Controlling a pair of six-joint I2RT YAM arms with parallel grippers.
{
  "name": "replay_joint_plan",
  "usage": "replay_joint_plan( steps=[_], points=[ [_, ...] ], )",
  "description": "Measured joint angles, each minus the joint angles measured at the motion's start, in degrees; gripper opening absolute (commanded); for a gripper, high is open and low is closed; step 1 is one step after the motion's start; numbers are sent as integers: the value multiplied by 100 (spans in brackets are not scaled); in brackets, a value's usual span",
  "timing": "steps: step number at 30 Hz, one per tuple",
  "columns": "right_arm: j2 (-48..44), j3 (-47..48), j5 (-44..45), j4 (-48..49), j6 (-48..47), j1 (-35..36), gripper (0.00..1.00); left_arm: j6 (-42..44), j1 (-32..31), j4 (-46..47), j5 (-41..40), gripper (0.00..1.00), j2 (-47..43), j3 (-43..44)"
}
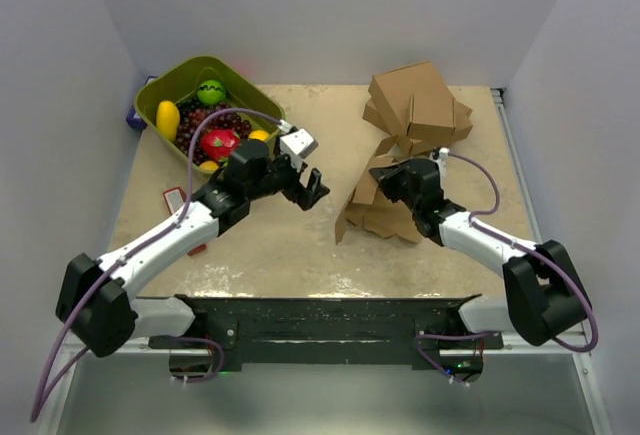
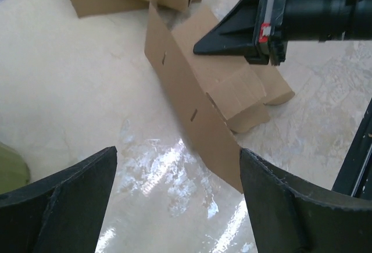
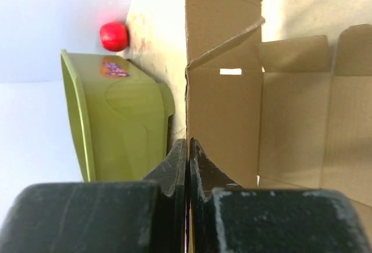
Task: Fold the paper box
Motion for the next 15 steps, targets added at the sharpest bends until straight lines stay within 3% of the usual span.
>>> replay_joint_plan(
  steps=[15],
  points=[
    [-90,0,439,-245,127,234,0,-125,-660,-428,-83,92,1484,717]
  ],
)
